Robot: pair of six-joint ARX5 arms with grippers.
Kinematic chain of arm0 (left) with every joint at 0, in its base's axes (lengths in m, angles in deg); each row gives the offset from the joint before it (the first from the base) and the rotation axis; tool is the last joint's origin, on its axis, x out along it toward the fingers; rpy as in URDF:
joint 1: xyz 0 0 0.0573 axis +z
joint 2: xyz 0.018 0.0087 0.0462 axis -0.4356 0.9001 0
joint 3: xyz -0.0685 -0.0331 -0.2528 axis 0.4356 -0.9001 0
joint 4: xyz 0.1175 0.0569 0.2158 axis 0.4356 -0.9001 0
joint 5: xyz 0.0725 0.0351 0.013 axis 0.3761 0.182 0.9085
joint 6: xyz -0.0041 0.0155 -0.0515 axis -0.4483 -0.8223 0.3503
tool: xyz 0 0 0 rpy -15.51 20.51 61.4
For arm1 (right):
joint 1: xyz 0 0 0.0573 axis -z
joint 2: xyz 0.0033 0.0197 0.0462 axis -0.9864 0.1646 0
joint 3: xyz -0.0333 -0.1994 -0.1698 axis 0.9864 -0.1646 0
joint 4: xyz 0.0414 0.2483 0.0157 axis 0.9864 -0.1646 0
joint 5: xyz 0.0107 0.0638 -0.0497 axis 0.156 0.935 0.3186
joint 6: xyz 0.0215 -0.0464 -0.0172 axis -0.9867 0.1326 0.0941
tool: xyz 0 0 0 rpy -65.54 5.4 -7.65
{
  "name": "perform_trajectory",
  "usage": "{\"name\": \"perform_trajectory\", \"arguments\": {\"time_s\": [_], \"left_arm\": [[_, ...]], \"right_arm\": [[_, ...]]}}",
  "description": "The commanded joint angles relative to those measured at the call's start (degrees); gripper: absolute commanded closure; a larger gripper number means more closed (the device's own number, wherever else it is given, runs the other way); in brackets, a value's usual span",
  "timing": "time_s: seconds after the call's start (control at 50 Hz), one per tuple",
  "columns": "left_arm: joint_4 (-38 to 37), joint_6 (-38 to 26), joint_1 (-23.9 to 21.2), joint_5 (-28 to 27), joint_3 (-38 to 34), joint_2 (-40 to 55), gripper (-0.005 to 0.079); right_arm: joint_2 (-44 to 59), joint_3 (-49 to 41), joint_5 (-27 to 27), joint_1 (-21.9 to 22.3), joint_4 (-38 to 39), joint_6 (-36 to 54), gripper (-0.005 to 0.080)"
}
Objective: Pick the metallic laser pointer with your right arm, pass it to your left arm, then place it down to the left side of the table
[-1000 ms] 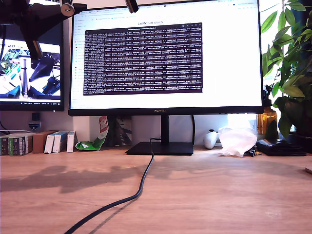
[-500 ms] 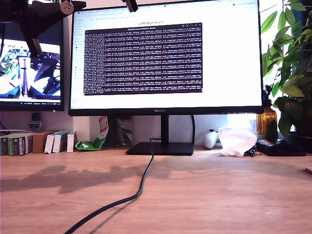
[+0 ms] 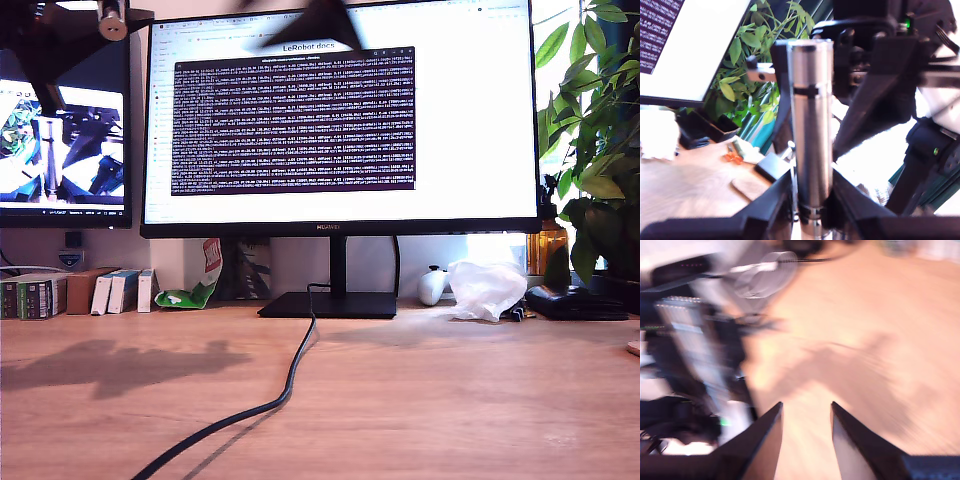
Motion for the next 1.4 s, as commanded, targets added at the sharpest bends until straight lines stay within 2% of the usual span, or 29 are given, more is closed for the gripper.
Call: {"name": "perform_trajectory", "arguments": {"time_s": [0.0, 0.14, 0.3, 0.44, 0.54, 0.72, 0.78, 0.88, 0.94, 1.14, 1.38], "left_arm": [[0.5, -0.7, 0.8, -0.4, 0.7, 0.2, 0.0765], [0.5, -0.8, 2.0, -0.5, 0.7, 0.2, 0.0765], [0.5, -0.8, 3.0, -0.5, 0.7, 0.2, 0.0765], [0.5, -0.8, 3.3, -0.5, 0.7, 0.2, 0.0765], [0.5, -0.8, 3.4, -0.5, 0.7, 0.2, 0.0765], [0.5, -0.8, 3.4, -0.1, 0.7, 0.2, 0.0765], [0.5, -0.8, 3.4, -0.1, 0.7, 0.2, 0.0765], [0.5, -0.7, 3.4, -0.1, 0.7, 0.2, 0.0765], [0.5, -0.7, 3.4, -0.1, 0.7, 0.2, 0.0765], [0.5, -1.7, 3.7, -0.1, 0.7, 0.2, 0.0765], [-1.0, -3.9, 6.0, -0.1, 0.7, 0.2, 0.0765]], "right_arm": [[-0.9, 0.5, -1.4, 0.4, -2.0, 1.0, 0.0496], [-0.9, 0.5, -6.7, 3.6, -6.5, 0.9, 0.0591], [-0.9, 0.5, -12.6, 6.4, -9.4, -1.6, 0.0770], [-0.9, 0.5, -20.0, 8.2, -9.5, -4.2, 0.0764], [-0.9, 0.5, -20.5, 9.4, -8.7, -5.6, 0.0764], [-0.9, 0.5, -21.9, 10.2, -2.2, -9.0, 0.0764], [-0.9, 0.5, -27.3, 10.4, -1.8, -9.0, 0.0764], [-0.9, 0.5, -42.6, 10.4, -0.7, -9.2, 0.0764], [-0.9, 0.5, -47.0, 10.4, -0.2, -10.3, 0.0764], [-0.9, 0.5, -51.7, 13.1, 0.8, -10.0, 0.0764], [-1.3, 0.2, -55.1, 16.1, -0.3, -9.2, 0.0764]]}}
